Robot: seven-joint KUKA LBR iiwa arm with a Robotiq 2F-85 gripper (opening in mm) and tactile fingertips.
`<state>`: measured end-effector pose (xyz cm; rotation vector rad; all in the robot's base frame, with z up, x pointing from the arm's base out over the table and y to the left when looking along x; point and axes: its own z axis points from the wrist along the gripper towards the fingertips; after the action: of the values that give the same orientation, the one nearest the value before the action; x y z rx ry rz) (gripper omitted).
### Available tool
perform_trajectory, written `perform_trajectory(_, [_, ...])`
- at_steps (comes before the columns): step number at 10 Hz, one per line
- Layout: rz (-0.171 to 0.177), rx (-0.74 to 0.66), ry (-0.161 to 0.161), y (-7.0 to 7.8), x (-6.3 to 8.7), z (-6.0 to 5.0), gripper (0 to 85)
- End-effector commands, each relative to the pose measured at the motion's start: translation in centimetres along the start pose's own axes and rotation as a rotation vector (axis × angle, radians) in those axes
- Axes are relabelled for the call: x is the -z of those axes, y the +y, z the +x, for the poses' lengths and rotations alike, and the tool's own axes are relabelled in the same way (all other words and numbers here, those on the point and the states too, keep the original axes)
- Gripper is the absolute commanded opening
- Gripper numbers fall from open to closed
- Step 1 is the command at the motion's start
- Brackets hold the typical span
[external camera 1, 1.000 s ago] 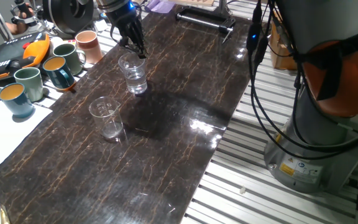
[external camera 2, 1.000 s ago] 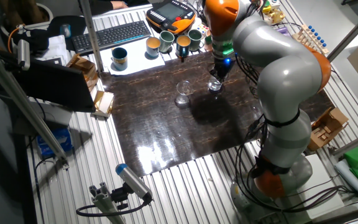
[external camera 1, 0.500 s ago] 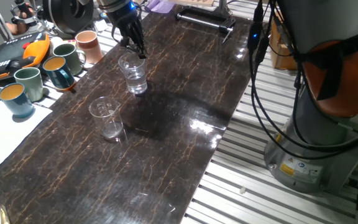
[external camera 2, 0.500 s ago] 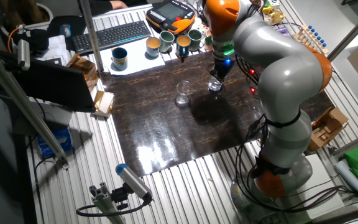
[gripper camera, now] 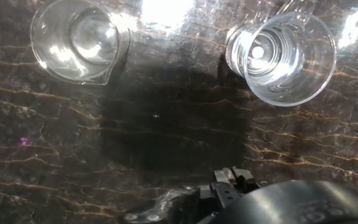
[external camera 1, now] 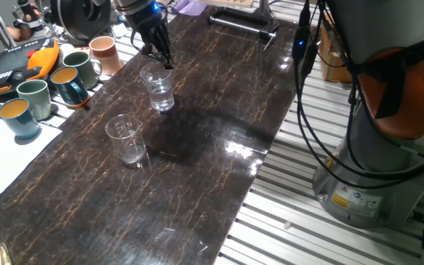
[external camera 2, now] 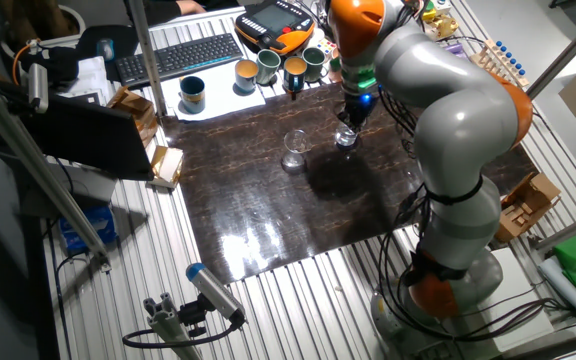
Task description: Pour the water from one cup into another empty cup
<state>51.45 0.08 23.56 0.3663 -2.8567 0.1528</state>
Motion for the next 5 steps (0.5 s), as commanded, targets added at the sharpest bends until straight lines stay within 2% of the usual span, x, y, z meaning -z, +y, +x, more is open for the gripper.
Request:
perform_trajectory(1, [-0.002,-0.004,-0.003,0.0,0.0,0.0,1.0])
perform_trajectory(2, [-0.005,-0.006,-0.004,0.0,0.0,0.0,0.7])
perform_trajectory(3, [-0.047,-0.039,-0.041,0.0,0.0,0.0,0.7])
perform_trajectory(4, [-0.124,-0.066,-0.1,0.0,0.0,0.0,0.7])
perform_trajectory(5, [-0.102,-0.076,-0.096,0.0,0.0,0.0,0.7])
